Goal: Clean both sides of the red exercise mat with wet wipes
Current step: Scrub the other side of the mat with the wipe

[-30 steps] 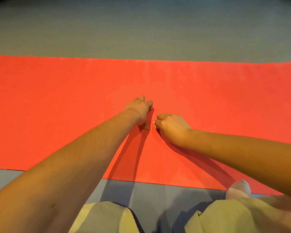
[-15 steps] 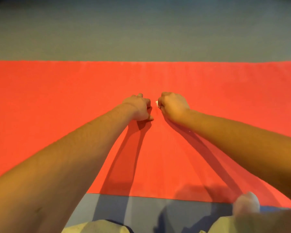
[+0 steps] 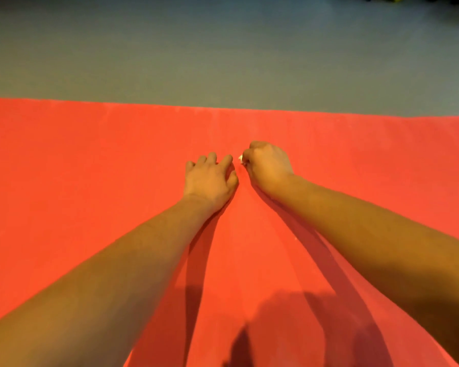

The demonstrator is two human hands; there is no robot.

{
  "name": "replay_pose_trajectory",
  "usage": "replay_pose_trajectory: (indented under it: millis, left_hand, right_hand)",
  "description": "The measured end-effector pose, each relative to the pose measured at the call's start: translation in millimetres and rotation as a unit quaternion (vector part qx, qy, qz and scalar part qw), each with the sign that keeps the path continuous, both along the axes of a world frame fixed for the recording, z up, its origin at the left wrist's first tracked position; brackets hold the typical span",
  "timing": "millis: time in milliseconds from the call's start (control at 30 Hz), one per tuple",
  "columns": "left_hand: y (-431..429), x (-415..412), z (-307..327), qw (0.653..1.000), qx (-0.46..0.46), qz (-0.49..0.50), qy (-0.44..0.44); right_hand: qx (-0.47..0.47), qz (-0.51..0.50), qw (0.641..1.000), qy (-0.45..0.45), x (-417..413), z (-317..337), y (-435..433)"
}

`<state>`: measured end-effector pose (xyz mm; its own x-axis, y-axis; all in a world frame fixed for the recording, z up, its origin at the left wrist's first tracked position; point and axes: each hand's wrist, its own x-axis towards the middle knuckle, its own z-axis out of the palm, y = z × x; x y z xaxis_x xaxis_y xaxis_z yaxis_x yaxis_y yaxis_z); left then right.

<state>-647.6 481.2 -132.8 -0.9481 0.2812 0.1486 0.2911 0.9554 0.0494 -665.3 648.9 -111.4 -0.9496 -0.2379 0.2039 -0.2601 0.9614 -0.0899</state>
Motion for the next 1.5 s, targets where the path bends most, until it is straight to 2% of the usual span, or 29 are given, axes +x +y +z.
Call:
replay_pose_trajectory:
  millis: [200, 400, 600, 800, 1000, 1100, 1267, 1500]
  left_hand:
    - [3.9, -2.9, -21.1, 0.995, 0.068, -0.010, 0.072]
    - [3.3, -10.4, -25.4, 0.995, 0.100, -0.028, 0.014]
    - [3.1, -8.2, -19.2, 0.995, 0.098, -0.022, 0.003]
    - [3.8, -8.8, -21.2, 0.996, 0.088, -0.022, 0.009]
    - [3.0, -9.8, -23.6, 0.996, 0.087, -0.014, 0.016]
    - [2.6, -11.7, -23.3, 0.996, 0.086, -0.016, 0.015]
    - [2.7, -12.8, -19.2, 0.996, 0.087, -0.017, 0.022]
    - [1.9, -10.6, -16.9, 0.992, 0.120, -0.019, 0.042]
  right_hand:
    - [0.032, -0.042, 0.999, 0.009, -91.9, 4.1, 10.6]
    - [0.028, -0.092, 0.995, -0.004, -169.2, 15.4, 16.6]
    - [0.027, -0.078, 0.996, -0.023, -145.4, 18.6, 18.5]
    - [0.025, -0.012, 0.999, 0.026, -100.8, -1.6, 27.3]
    - [0.034, -0.077, 0.996, 0.012, -160.1, 5.2, 28.8]
    - [0.056, -0.074, 0.996, 0.007, -172.6, 5.0, 31.2]
    - [0.044, -0.047, 0.998, 0.004, -135.5, 5.1, 30.3]
    - [-0.001, 0.088, 0.996, 0.014, 6.8, 3.4, 26.5]
